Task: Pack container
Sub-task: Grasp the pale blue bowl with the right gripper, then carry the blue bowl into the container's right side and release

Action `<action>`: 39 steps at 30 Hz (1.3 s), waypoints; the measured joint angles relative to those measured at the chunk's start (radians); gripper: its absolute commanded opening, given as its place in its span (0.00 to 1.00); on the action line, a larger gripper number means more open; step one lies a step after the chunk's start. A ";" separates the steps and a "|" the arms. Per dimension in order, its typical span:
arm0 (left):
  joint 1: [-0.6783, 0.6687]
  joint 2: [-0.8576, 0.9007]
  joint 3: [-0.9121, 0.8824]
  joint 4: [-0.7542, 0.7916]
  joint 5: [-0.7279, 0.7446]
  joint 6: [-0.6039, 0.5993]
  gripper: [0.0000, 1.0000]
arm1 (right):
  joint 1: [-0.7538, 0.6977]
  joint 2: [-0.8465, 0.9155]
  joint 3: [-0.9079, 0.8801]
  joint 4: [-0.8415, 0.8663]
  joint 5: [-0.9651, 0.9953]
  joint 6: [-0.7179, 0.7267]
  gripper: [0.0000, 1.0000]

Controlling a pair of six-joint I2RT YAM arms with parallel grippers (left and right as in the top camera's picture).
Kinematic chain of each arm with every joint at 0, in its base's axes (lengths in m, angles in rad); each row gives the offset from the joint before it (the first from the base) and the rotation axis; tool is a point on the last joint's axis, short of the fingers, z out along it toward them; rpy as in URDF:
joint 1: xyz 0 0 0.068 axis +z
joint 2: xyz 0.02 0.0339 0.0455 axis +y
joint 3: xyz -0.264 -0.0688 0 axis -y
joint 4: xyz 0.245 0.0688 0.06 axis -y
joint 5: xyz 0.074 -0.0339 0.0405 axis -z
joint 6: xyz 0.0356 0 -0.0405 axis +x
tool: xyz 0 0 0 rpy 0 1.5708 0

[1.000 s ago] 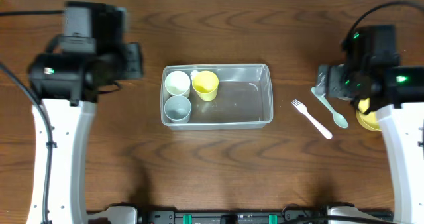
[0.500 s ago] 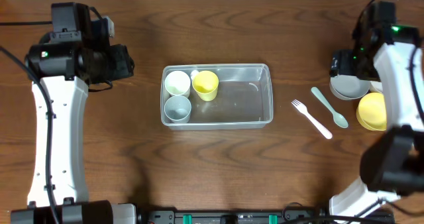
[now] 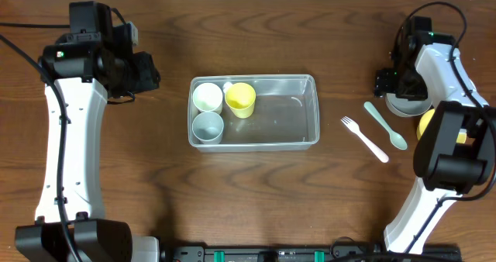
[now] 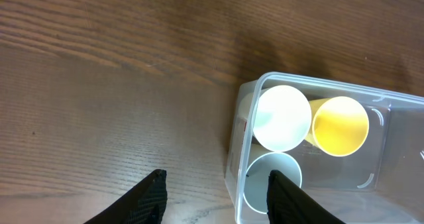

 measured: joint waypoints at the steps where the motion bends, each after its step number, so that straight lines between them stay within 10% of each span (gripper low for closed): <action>1: 0.000 0.000 0.000 0.000 0.000 0.000 0.50 | 0.000 0.006 0.000 0.002 -0.002 0.000 0.62; 14: 0.000 0.000 0.000 0.002 0.000 0.000 0.50 | 0.000 0.031 0.000 0.007 -0.015 -0.003 0.04; 39: 0.000 0.000 0.000 0.002 0.000 0.000 0.50 | 0.155 -0.171 0.105 -0.123 -0.050 -0.031 0.01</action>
